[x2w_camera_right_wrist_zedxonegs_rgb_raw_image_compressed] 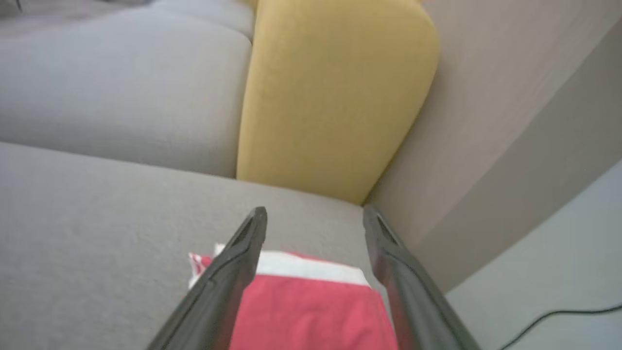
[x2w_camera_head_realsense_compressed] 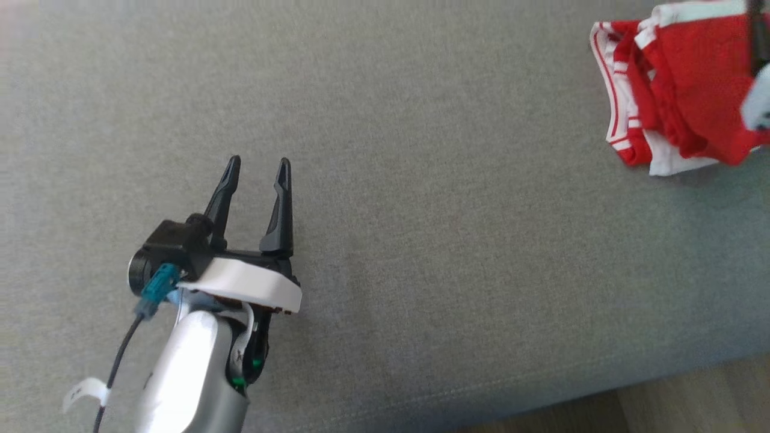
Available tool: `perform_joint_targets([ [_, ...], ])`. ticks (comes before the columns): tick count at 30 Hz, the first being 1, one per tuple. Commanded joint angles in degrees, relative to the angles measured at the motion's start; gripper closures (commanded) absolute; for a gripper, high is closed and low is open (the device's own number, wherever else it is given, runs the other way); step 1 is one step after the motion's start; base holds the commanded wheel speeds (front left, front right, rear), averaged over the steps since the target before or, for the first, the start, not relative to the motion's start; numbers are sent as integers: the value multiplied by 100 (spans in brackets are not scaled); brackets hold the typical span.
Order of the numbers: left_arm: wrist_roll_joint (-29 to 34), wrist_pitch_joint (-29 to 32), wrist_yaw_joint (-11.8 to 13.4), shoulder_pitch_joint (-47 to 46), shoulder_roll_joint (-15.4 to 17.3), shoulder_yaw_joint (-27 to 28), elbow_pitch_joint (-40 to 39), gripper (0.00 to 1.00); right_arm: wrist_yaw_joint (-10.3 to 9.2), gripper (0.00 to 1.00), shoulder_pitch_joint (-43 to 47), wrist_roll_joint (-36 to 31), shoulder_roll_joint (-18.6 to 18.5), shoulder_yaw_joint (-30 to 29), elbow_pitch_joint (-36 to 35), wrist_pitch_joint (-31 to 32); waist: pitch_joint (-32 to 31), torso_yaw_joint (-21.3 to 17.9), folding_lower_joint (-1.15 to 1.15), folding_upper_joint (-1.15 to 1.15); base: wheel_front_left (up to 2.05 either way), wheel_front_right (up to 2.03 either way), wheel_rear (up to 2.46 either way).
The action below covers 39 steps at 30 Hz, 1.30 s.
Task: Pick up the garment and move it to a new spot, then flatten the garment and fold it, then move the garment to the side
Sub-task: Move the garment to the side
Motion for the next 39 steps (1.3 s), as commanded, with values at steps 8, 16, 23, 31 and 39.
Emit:
perform_joint_targets([
  [8,-141,-70,136,214,40,263,-407,0,-5,0,559,445,454,181,-1146,-425,-702,199,0,0,0,0,0],
  [16,-75,-70,233,535,40,312,-828,0,-5,0,1842,563,1202,-44,-1988,-807,-1183,417,0,0,0,0,0],
  [23,-67,-70,370,937,40,295,-822,0,-5,0,3203,170,1977,-450,-2520,-1300,-1511,603,0,0,0,0,0],
  [31,169,-70,358,1260,40,237,-788,0,-5,0,4198,-255,2417,-670,-2816,-1600,-1638,645,0,0,0,0,0],
  [39,219,-70,433,1335,40,256,-830,0,-5,0,4429,-294,2458,-667,-2883,-1700,-1676,609,0,0,0,0,0],
])
